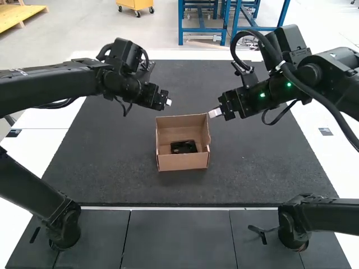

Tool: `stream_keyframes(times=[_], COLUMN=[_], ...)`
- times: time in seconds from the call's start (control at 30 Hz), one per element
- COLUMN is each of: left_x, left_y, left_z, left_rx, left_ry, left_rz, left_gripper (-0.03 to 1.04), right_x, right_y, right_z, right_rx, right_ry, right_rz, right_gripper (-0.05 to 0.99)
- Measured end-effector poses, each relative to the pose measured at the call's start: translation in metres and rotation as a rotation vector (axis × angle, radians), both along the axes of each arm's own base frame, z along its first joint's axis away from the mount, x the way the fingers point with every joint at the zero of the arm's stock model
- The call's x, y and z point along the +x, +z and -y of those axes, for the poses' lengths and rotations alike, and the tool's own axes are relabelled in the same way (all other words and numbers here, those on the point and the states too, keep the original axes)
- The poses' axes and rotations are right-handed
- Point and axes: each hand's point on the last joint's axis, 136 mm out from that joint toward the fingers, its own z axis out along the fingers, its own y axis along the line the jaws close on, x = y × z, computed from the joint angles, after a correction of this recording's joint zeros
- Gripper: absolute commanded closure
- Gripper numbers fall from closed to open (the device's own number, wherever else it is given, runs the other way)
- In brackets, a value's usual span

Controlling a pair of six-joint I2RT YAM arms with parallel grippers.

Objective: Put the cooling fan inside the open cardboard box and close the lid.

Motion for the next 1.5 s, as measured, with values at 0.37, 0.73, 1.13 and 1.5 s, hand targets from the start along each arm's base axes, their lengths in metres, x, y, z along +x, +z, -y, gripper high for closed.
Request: stream_keyframes(times=[0.37,0.73,1.13,1.5], left_x=[0.002,-0.028,-0.046,-0.056], left_y=[-0.025,-0.04,-0.065,-0.091], left_z=[0.007,0.021,0.022,0.015], left_rx=[0.006,0.027,0.055,0.073], left_ry=[-0.021,-0.103,-0.13,-0.128], left_rz=[-0.053,-0.15,-0.209,-0.241], left_gripper=[0.04,0.04,0.04,0.04], right_x=[-0.006,-0.008,-0.01,-0.01], right_y=[-0.004,-0.005,-0.002,0.007], right_z=[0.001,0.001,0.001,-0.001], right_rx=[-0.003,-0.005,-0.001,0.017], right_ry=[0.007,0.012,0.016,0.025], right_rz=[-0.03,-0.044,-0.047,-0.035], right_gripper=[0.04,0.04,0.04,0.04])
